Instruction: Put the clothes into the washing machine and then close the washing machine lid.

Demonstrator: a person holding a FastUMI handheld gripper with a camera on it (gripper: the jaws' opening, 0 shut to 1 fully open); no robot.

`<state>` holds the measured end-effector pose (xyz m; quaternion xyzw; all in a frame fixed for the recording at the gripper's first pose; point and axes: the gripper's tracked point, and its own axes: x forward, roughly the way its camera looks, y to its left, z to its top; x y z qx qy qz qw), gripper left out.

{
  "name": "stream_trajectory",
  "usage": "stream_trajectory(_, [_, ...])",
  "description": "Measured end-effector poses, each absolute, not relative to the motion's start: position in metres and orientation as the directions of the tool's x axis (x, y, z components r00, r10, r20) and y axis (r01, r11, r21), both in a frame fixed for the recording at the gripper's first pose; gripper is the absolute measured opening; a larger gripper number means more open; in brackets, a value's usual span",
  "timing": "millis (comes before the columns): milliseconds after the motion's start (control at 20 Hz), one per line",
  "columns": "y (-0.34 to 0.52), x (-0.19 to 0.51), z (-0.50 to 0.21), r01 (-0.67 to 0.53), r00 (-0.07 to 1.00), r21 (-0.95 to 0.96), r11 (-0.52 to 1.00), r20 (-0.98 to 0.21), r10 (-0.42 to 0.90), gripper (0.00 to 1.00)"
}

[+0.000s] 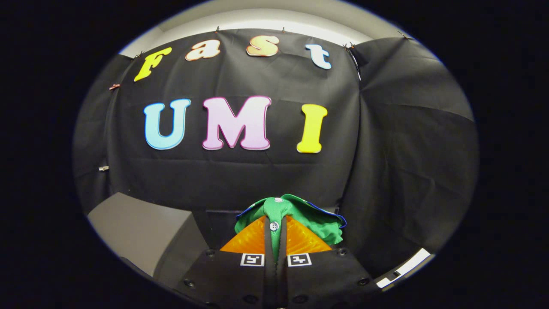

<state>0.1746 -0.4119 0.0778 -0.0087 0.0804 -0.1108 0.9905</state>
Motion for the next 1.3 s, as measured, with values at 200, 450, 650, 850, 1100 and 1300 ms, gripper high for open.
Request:
stream_trajectory(200, [-0.431, 0.192, 0.003, 0.222, 0.931, -0.096, 0.97, -0.276, -0.241, 0.05])
stream_trajectory(450, [-0.437, 0.206, -0.108, 0.203, 0.864, -0.14, 0.969, -0.44, -0.245, 0.05])
stream_trajectory(650, [-0.433, 0.213, -0.179, 0.172, 0.805, -0.147, 0.974, -0.549, -0.225, 0.05])
stream_trajectory(850, [-0.432, 0.214, -0.232, 0.159, 0.728, -0.164, 0.974, -0.647, -0.228, 0.05])
stream_trajectory(1100, [-0.429, 0.216, -0.287, 0.148, 0.644, -0.156, 0.977, -0.734, -0.215, 0.05])
stream_trajectory(1300, [-0.43, 0.217, -0.309, 0.129, 0.588, -0.139, 0.982, -0.787, -0.189, 0.06])
